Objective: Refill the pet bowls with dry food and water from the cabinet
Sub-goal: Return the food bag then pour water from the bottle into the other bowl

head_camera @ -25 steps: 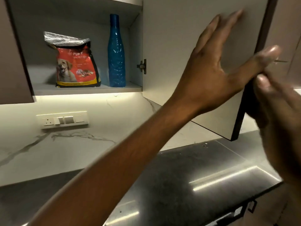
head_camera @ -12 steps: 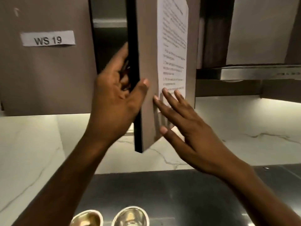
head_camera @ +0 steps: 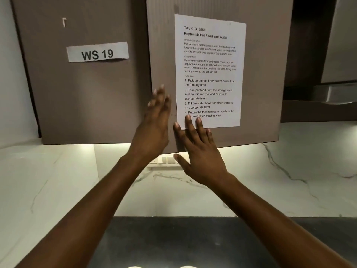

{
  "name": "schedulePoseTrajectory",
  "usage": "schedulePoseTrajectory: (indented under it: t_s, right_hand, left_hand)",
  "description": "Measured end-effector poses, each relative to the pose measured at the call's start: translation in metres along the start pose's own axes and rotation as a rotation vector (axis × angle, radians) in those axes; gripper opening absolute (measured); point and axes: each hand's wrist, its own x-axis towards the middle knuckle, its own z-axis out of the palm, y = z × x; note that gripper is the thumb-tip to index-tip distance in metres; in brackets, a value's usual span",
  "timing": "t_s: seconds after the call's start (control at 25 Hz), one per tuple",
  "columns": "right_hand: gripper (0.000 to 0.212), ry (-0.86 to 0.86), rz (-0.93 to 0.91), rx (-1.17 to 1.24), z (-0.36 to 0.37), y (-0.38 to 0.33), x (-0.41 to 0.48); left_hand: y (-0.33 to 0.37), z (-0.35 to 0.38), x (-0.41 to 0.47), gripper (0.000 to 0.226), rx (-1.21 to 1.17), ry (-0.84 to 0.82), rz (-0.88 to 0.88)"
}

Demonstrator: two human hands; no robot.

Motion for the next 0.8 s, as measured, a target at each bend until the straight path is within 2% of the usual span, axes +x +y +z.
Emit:
schedulePoseTrajectory:
  t_s: [0.08,0.16,0.48,0.6,0.8]
  right_hand:
    - [0.088,-0.009,0.01,-0.022,0.013,0.0,0.014]
    - [0.089,-0.027,0.026,-0.053,0.025,0.002,0.027]
    - [0.091,-0.115,0.112,-0.134,0.053,0.005,0.05]
    - [0.094,-0.086,0.114,-0.148,0.062,0.007,0.05]
    - [0.1,-0.157,0.126,-0.129,0.056,0.005,0.049]
  left_hand:
    - [-0.017,0.026,0.001,0.076,0.092,-0.116,0.042]
    - [-0.033,0.046,0.002,0.072,0.099,-0.161,0.028]
    - [-0.06,0.098,0.002,0.076,0.137,-0.221,0.018]
    - [-0.066,0.115,-0.006,0.083,0.143,-0.196,0.037]
    - [-0.064,0.11,-0.007,0.084,0.085,-0.204,0.018]
